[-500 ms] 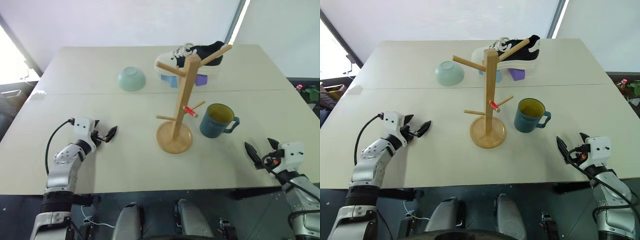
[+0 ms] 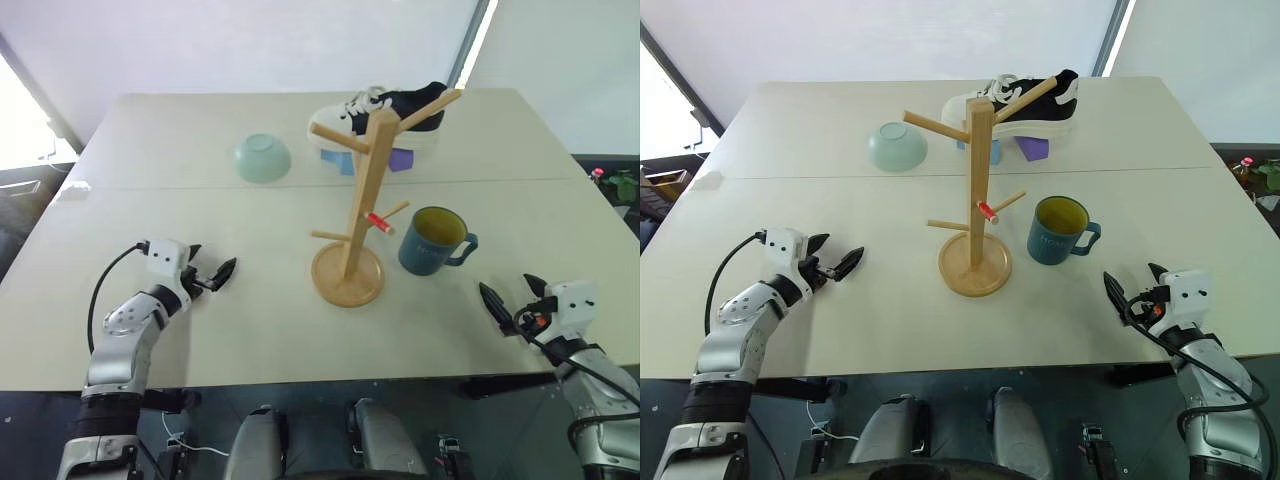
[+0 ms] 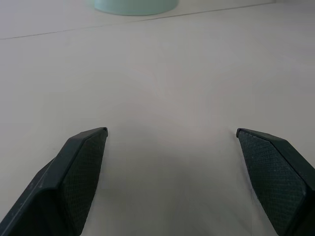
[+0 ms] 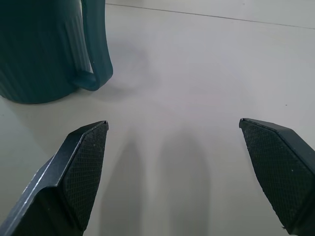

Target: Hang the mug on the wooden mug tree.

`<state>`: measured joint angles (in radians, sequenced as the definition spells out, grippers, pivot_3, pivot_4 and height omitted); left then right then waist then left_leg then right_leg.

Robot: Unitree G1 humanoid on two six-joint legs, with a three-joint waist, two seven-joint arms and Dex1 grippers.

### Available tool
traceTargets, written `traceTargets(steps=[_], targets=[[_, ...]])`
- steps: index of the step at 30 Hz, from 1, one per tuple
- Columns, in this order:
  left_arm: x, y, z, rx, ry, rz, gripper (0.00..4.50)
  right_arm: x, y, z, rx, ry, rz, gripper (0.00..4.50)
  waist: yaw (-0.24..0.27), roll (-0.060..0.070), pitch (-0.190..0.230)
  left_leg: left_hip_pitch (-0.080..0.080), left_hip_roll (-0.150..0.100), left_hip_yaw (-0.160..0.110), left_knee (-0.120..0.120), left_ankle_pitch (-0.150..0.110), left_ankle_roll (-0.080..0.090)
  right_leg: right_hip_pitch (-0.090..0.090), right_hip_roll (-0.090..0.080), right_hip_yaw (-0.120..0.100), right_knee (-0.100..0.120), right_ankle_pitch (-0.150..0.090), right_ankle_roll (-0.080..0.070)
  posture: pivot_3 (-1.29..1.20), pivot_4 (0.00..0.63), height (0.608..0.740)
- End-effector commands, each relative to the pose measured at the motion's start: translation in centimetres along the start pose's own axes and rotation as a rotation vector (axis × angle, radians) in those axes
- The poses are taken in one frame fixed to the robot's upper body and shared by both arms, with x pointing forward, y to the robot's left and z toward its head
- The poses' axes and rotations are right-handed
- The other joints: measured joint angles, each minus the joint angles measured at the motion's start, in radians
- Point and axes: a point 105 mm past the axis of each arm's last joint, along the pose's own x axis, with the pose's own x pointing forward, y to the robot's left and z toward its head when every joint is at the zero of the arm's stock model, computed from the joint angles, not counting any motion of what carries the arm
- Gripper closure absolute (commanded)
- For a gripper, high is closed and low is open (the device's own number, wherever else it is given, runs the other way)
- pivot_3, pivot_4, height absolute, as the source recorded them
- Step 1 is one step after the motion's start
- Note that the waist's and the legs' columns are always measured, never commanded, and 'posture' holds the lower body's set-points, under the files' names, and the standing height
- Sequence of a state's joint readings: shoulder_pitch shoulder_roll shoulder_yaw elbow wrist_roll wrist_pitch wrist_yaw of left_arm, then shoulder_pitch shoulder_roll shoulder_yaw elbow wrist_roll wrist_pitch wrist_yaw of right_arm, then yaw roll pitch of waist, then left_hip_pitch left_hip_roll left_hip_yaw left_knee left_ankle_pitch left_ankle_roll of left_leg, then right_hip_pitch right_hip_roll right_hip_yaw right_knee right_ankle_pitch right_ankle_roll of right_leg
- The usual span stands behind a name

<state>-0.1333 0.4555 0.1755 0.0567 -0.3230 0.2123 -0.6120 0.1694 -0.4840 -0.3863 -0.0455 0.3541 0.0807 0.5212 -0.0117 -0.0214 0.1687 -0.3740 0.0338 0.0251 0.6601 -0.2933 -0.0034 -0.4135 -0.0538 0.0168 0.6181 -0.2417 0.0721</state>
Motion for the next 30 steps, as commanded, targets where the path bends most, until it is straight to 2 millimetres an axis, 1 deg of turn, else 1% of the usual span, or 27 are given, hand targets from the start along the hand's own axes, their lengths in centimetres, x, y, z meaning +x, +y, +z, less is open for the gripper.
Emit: traceTargets(steps=[1,5,8,11,13,15,19,24,30], targets=[[-0.8,-3.2,2.1,0.035,-0.071,-0.204,0.0,0.1,1.0,1.7,-0.047,-0.056,0.053,0.07,0.0,0.0,0.0,0.0,0.0,0.0,0.0,0.0,0.0,0.0,-0.001,0.0,0.0,0.0,0.0,0.0,0.15,0.74],[-2.2,-7.7,3.3,0.023,-0.107,-0.469,0.0,0.1,1.8,2.1,-0.047,-0.07,0.095,0.07,0.001,0.001,0.0,0.0,-0.001,0.001,-0.001,0.0,0.0,-0.001,-0.003,0.0,-0.001,0.0,0.0,0.0,0.15,0.74],[-3.0,-10.6,3.5,0.036,-0.082,-0.637,0.0,0.3,2.3,2.6,-0.051,-0.091,0.099,0.07,0.001,0.001,0.0,-0.001,-0.002,0.001,-0.001,0.0,0.0,-0.001,-0.005,0.0,-0.001,0.0,0.0,0.0,0.15,0.74],[-3.4,-13.2,4.2,0.041,-0.096,-0.762,0.0,1.0,2.2,3.2,-0.039,-0.126,0.062,0.07,0.001,0.002,0.001,-0.001,-0.002,0.001,-0.001,0.0,0.0,-0.001,-0.005,0.0,-0.002,0.0,0.0,0.0,0.15,0.74],[-3.5,-14.6,4.7,0.053,-0.106,-0.83,0.0,1.5,2.0,3.2,-0.023,-0.135,0.025,0.07,0.0,0.002,0.001,-0.001,-0.002,0.001,-0.001,0.0,0.0,-0.001,-0.005,0.0,-0.002,0.0,0.0,0.0,0.15,0.74],[-3.6,-15.5,5.3,0.056,-0.125,-0.869,0.0,1.9,1.9,3.0,-0.019,-0.135,0.004,0.07,0.0,0.002,0.001,-0.001,-0.002,0.001,-0.001,0.0,0.0,-0.001,-0.004,0.0,-0.001,0.0,0.0,0.0,0.15,0.74],[-3.3,-16.7,6.1,0.061,-0.157,-0.909,0.0,2.6,1.9,2.8,-0.012,-0.139,-0.011,0.07,0.0,0.002,0.001,-0.001,-0.002,0.001,-0.001,0.0,0.0,-0.001,-0.002,0.0,-0.002,0.0,0.0,0.0,0.15,0.74],[-2.9,-17.2,6.0,0.067,-0.167,-0.914,0.0,3.3,1.5,2.8,-0.006,-0.145,-0.038,0.07,-0.001,0.002,0.001,-0.001,-0.002,0.002,-0.001,0.0,0.0,-0.001,0.003,0.001,-0.002,0.0,0.0,0.0,0.15,0.74],[-3.1,-17.3,5.4,0.083,-0.155,-0.907,0.0,4.4,1.3,3.0,-0.001,-0.156,-0.049,0.07,-0.003,0.002,0.001,0.0,-0.002,0.001,-0.001,0.0,0.0,-0.001,0.007,0.002,-0.001,0.0,0.0,0.0,0.15,0.74]])
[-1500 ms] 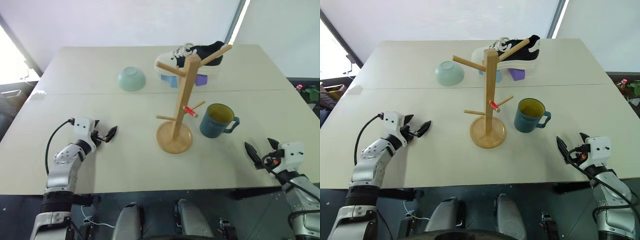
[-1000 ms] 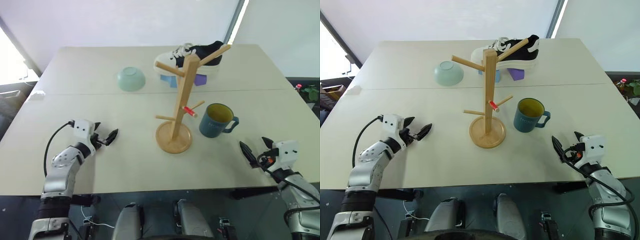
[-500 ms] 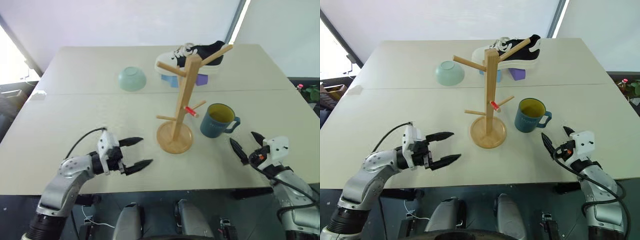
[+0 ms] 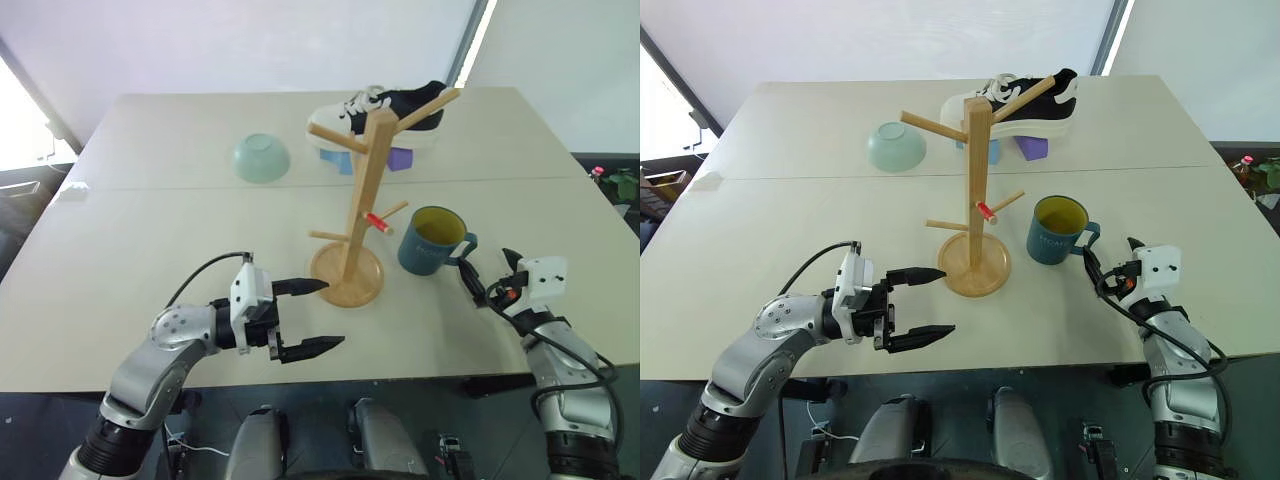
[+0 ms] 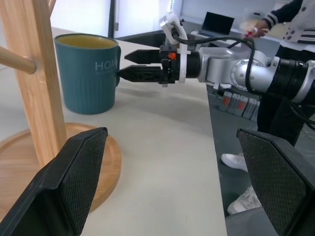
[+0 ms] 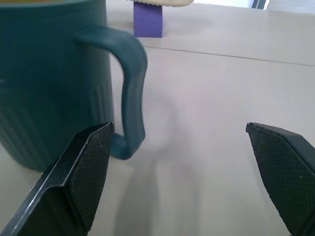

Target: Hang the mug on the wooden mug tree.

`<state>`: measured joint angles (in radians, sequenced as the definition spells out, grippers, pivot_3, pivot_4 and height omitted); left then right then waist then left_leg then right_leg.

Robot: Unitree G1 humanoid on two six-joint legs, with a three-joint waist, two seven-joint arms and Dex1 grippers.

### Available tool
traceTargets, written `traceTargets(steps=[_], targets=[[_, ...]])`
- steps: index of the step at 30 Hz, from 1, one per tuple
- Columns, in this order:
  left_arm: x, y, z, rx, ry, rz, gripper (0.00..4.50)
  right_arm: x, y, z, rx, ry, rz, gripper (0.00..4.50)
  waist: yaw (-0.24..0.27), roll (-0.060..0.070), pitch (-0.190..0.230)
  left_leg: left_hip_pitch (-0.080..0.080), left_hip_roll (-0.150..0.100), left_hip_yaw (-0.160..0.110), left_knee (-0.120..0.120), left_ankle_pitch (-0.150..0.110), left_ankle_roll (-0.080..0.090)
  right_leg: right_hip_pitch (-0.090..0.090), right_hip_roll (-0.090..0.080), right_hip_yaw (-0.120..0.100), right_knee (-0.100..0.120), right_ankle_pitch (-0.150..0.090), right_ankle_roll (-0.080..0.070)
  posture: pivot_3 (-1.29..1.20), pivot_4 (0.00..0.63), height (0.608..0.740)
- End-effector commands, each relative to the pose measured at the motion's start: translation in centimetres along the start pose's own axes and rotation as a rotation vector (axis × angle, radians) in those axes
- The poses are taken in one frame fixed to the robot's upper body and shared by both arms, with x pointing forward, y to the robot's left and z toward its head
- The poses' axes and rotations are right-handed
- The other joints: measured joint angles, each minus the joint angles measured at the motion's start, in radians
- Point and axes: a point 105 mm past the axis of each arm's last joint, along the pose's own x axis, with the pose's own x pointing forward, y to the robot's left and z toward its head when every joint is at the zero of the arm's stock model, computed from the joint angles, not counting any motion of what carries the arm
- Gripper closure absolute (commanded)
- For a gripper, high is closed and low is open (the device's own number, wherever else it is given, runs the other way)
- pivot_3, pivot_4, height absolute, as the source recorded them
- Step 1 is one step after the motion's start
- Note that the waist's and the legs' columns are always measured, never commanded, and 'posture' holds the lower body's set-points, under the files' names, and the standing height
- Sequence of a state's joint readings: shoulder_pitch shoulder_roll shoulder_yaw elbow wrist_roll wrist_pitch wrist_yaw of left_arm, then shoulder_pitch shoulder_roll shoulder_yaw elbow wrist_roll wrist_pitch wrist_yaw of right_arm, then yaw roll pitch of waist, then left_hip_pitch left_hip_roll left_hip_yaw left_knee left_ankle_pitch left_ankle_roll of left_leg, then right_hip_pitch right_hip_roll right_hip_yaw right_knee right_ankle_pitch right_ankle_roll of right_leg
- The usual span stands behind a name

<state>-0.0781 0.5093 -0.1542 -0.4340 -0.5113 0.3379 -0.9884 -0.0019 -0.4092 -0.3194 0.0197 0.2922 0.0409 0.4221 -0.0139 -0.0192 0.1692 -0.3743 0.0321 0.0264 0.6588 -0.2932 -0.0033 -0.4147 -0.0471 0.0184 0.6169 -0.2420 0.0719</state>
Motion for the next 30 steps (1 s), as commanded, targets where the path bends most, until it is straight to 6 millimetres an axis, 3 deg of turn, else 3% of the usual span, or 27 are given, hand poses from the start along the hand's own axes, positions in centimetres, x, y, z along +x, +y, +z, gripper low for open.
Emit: traceTargets(steps=[1,12,15,19,20,22,26,30], targets=[[0.0,-0.3,0.4,0.031,-0.014,-0.004,0.0,0.7,-0.1,0.9,-0.014,-0.045,-0.007,0.07,0.0,0.0,0.0,0.0,0.0,0.0,0.0,0.0,0.0,0.0,0.0,0.0,0.0,0.0,0.0,0.0,0.15,0.74],[-0.3,-0.4,1.0,0.035,-0.016,0.013,0.0,2.6,0.8,0.5,0.004,-0.043,0.037,0.07,0.0,0.0,0.0,0.0,0.0,0.0,0.0,0.0,0.0,0.0,0.0,0.001,0.001,0.0,0.0,0.0,0.15,0.74],[-0.4,-0.1,1.6,0.042,-0.026,0.023,0.0,2.8,1.2,0.2,0.029,-0.039,0.059,0.89,0.0,0.0,0.0,0.0,0.0,0.0,0.0,0.0,0.0,0.0,0.0,0.001,0.001,0.0,0.0,0.0,0.15,0.74],[-0.4,0.0,1.7,0.043,-0.025,0.028,0.0,2.8,1.5,0.2,0.041,-0.039,0.075,2.91,0.0,0.0,0.0,0.0,0.0,0.0,0.0,0.0,0.0,0.0,0.0,0.001,0.001,0.0,0.0,0.0,0.15,0.74],[-0.4,0.0,1.7,0.044,-0.024,0.028,0.0,2.9,1.7,0.2,0.042,-0.042,0.081,3.64,0.0,0.0,0.0,0.0,0.0,0.0,0.0,0.0,0.0,0.0,0.0,0.001,0.001,0.0,0.0,0.0,0.15,0.74],[-0.4,0.1,1.7,0.044,-0.022,0.03,0.0,2.9,2.0,0.4,0.044,-0.049,0.09,4.45,0.001,0.0,0.0,0.0,0.0,0.0,0.0,0.0,0.0,0.0,0.0,0.001,0.001,0.0,0.0,0.0,0.15,0.74],[-0.5,0.3,1.6,0.043,-0.018,0.042,0.0,2.4,2.6,1.4,-0.015,-0.065,0.12,4.45,0.0,0.0,0.0,0.0,0.0,0.0,0.0,0.0,0.0,0.0,0.0,0.001,0.001,0.0,0.0,0.0,0.15,0.74],[-1.2,1.3,1.5,0.053,-0.002,0.083,0.0,0.0,4.7,3.2,-0.286,-0.057,0.28,4.45,0.004,0.002,0.001,0.0,0.0,0.0,0.0,0.0,0.0,0.0,0.0,0.0,0.001,0.0,0.0,0.0,0.15,0.74]])
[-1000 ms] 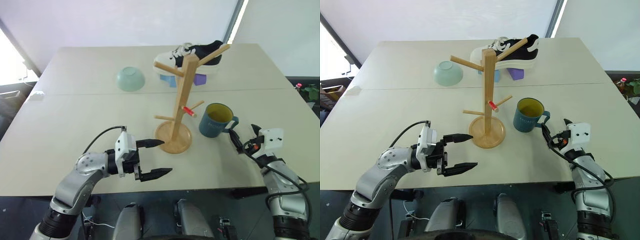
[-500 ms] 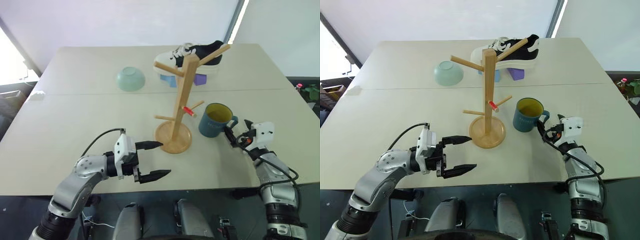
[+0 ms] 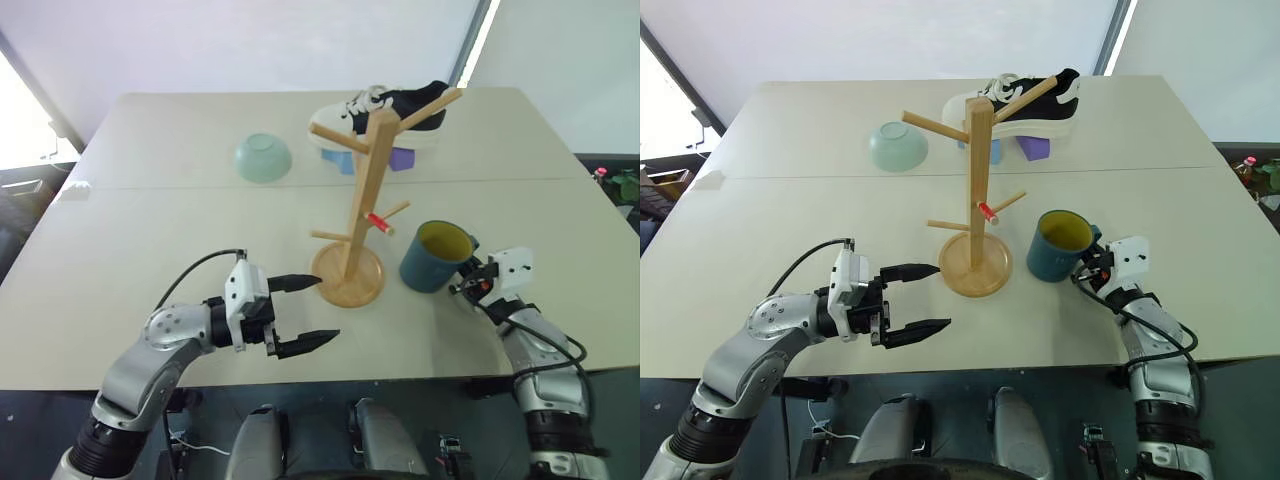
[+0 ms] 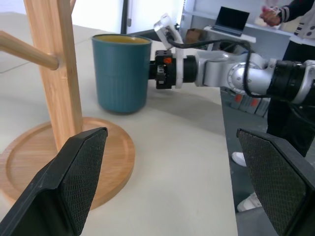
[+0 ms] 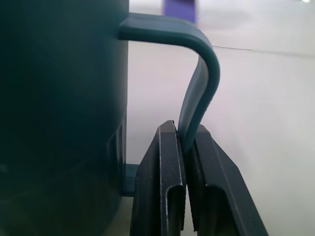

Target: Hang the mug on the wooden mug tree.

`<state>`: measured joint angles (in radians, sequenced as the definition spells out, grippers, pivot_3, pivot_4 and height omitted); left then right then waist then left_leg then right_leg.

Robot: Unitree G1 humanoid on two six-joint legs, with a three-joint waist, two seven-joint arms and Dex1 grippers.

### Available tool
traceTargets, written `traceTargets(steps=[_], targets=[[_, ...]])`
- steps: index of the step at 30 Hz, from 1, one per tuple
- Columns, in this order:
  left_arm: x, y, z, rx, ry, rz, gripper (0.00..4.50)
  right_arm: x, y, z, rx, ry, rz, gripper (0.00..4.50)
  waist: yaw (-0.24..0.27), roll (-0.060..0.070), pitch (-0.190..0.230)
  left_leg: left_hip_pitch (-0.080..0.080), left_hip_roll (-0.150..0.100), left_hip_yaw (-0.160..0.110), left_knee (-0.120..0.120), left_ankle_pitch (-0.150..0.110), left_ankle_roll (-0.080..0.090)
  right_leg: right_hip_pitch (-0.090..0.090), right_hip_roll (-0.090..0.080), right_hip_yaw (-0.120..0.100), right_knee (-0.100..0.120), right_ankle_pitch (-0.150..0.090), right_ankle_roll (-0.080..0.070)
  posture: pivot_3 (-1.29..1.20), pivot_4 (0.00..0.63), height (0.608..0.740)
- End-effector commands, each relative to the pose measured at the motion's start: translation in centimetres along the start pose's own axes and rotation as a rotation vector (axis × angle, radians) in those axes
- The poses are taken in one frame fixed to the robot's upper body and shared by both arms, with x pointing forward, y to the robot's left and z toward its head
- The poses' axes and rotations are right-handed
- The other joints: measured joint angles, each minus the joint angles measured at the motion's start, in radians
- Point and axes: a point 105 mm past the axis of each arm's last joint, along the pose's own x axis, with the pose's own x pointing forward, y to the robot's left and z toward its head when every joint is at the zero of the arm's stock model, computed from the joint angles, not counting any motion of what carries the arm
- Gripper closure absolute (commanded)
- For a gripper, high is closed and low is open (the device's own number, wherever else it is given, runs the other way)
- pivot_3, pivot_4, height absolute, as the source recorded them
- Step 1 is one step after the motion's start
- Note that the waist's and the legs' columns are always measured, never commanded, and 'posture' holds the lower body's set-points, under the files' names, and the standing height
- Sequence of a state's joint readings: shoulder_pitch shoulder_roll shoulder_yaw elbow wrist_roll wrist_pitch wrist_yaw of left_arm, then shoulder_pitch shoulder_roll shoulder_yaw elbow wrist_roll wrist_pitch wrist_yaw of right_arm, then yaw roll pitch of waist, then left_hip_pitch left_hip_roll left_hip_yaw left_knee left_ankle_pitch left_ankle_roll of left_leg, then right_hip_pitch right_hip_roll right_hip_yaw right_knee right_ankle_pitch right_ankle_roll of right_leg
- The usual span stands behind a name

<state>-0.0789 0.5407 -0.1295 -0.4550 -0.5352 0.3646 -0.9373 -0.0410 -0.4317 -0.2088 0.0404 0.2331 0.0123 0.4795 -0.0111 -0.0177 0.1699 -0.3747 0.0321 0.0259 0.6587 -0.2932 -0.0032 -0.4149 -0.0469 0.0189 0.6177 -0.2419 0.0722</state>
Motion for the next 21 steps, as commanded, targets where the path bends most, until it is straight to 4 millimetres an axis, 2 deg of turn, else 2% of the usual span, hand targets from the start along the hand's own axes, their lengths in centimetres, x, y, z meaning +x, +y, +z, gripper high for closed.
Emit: traceTargets(steps=[1,4,7,15,21], targets=[[-0.8,0.9,1.1,0.053,-0.015,0.036,0.0,-1.9,2.3,4.0,-0.293,-0.049,0.175,4.45,0.001,0.001,0.0,0.0,0.0,0.0,0.0,0.0,0.0,0.0,0.0,0.0,0.0,0.0,0.0,0.0,0.15,0.74],[-1.2,1.5,1.1,0.056,-0.009,0.044,0.0,-3.7,4.5,5.6,-0.454,-0.034,0.321,4.45,0.0,0.001,0.0,0.0,0.0,0.0,0.0,0.0,0.0,0.0,0.0,0.0,0.0,0.0,0.0,0.0,0.15,0.74],[-1.3,2.4,1.1,0.058,-0.005,0.042,0.0,-4.7,6.7,9.1,-0.53,-0.081,0.402,4.45,-0.003,0.0,0.001,0.001,0.0,0.0,0.001,0.0,0.0,0.0,0.001,0.0,0.0,0.0,0.001,0.0,0.15,0.74],[-1.9,4.4,1.3,0.061,-0.016,0.054,0.0,-4.3,9.5,13.7,-0.542,-0.157,0.405,4.45,0.0,-0.001,0.001,0.0,0.0,-0.001,0.003,0.0,0.0,0.0,0.001,-0.001,0.0,0.0,0.0,0.0,0.15,0.74],[-2.6,5.3,3.0,0.043,-0.08,0.059,0.0,-3.9,10.4,15.5,-0.52,-0.19,0.384,4.45,0.001,-0.002,0.001,-0.003,0.0,-0.001,0.003,0.0,0.0,-0.001,0.0,-0.001,-0.001,0.0,0.0,0.0,0.15,0.74]])
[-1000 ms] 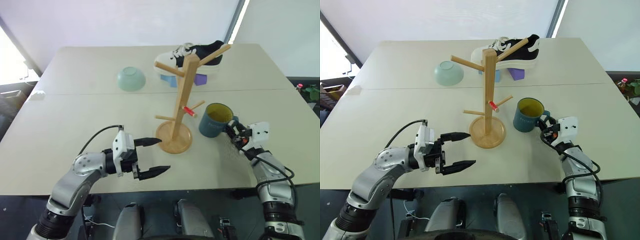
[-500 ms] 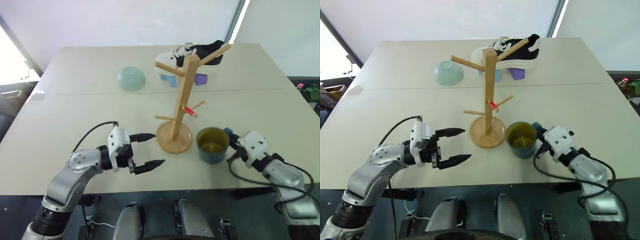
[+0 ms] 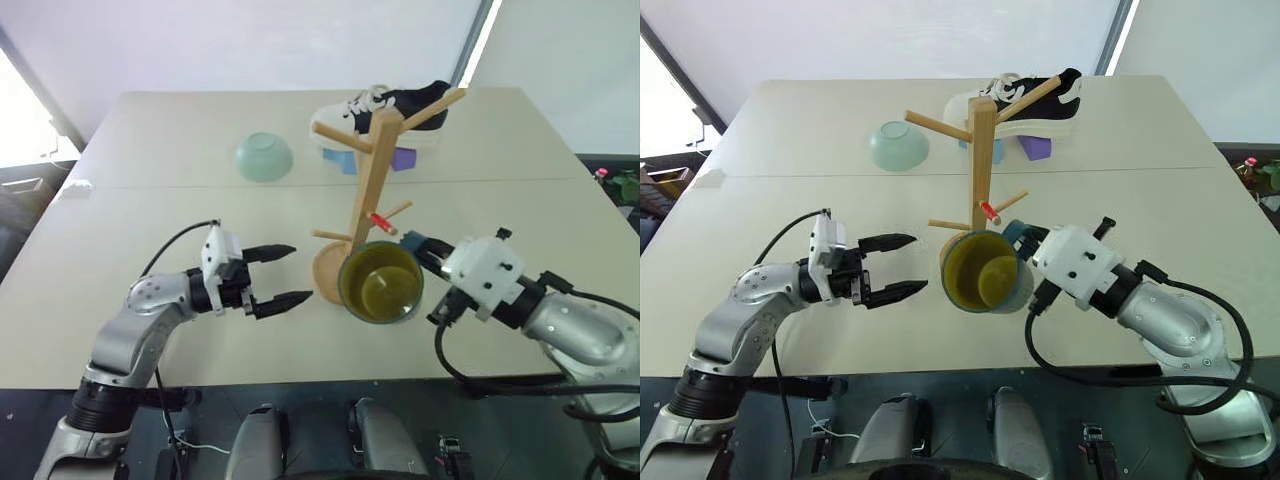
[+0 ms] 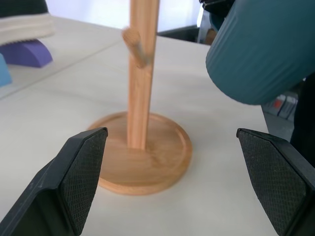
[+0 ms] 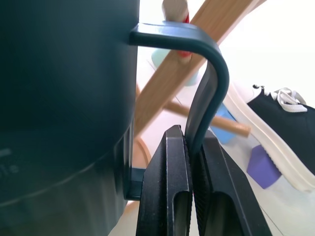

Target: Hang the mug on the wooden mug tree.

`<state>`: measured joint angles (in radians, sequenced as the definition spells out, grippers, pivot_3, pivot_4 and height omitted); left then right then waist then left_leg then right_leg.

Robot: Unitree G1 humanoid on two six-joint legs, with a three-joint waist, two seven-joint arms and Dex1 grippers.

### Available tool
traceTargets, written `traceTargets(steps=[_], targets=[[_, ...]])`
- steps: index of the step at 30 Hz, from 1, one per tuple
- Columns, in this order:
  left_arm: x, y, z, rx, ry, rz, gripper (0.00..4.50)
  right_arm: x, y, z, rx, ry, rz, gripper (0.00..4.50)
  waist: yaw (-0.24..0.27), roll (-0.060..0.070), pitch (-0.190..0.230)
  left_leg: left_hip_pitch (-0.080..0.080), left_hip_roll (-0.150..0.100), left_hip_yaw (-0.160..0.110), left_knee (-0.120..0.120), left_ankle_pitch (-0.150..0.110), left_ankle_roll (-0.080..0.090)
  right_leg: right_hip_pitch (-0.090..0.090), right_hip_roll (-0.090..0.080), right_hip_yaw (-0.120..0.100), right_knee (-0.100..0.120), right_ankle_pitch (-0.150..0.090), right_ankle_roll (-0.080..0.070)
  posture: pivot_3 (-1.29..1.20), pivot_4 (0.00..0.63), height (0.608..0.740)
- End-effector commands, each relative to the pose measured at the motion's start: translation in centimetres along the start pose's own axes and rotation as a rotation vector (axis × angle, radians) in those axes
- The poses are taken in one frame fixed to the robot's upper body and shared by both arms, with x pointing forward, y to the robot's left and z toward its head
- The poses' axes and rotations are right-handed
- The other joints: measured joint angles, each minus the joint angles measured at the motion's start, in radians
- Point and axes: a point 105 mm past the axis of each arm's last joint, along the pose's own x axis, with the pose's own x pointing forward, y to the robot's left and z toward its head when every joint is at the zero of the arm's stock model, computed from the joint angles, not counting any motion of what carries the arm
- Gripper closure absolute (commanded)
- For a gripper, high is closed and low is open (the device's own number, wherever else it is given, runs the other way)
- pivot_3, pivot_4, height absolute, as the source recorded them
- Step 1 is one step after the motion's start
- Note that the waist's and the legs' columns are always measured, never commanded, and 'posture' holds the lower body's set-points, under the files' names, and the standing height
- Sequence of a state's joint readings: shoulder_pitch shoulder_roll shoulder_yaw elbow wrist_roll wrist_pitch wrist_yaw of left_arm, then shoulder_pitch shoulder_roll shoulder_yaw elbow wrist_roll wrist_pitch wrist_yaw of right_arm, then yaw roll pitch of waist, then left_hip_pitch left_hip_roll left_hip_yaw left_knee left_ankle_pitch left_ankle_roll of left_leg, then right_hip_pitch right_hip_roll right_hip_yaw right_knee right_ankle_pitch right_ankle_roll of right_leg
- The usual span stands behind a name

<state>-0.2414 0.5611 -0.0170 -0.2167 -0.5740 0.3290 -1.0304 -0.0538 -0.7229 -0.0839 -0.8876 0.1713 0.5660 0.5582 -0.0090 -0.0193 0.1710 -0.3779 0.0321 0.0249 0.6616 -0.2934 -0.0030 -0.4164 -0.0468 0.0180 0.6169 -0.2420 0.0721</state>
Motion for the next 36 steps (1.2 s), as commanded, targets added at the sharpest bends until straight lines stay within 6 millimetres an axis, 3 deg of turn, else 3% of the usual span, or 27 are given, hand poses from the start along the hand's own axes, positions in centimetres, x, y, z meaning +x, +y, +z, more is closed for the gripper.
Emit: traceTargets(steps=[1,9,22,34,36], targets=[[-0.5,0.1,1.9,0.016,-0.054,-0.017,0.0,0.0,-0.3,1.9,-0.023,-0.049,-0.029,4.45,-0.001,0.0,0.0,-0.001,0.0,0.0,0.0,0.0,0.0,-0.001,0.0,0.0,0.0,0.0,0.0,0.0,0.15,0.74],[-1.1,-0.1,3.2,0.032,-0.053,-0.042,0.0,0.4,-0.1,2.7,-0.047,-0.057,0.007,4.45,-0.002,-0.001,0.0,-0.001,0.0,0.0,0.0,0.0,0.0,-0.001,0.0,0.0,0.0,0.0,0.0,0.0,0.15,0.74],[-1.3,-1.3,7.0,0.073,-0.107,-0.078,0.0,1.9,-0.7,2.9,0.002,-0.077,-0.002,4.45,-0.003,-0.001,0.001,-0.002,0.0,0.0,0.0,0.0,0.0,-0.002,0.001,0.0,0.001,0.0,0.0,0.0,0.15,0.74],[-1.4,-2.1,7.7,0.071,-0.102,-0.106,0.0,3.4,-1.4,1.9,0.035,-0.034,-0.036,4.45,-0.004,-0.001,0.001,-0.002,0.0,0.0,0.0,0.0,0.0,-0.003,0.001,0.0,0.001,0.0,0.0,0.0,0.15,0.74],[-1.4,-2.1,7.7,0.07,-0.105,-0.104,0.0,3.4,-1.6,2.0,0.04,-0.036,-0.039,3.79,-0.004,-0.001,0.001,-0.002,0.0,0.0,0.0,0.0,0.0,-0.003,0.001,0.0,0.001,0.0,0.0,0.0,0.15,0.74]])
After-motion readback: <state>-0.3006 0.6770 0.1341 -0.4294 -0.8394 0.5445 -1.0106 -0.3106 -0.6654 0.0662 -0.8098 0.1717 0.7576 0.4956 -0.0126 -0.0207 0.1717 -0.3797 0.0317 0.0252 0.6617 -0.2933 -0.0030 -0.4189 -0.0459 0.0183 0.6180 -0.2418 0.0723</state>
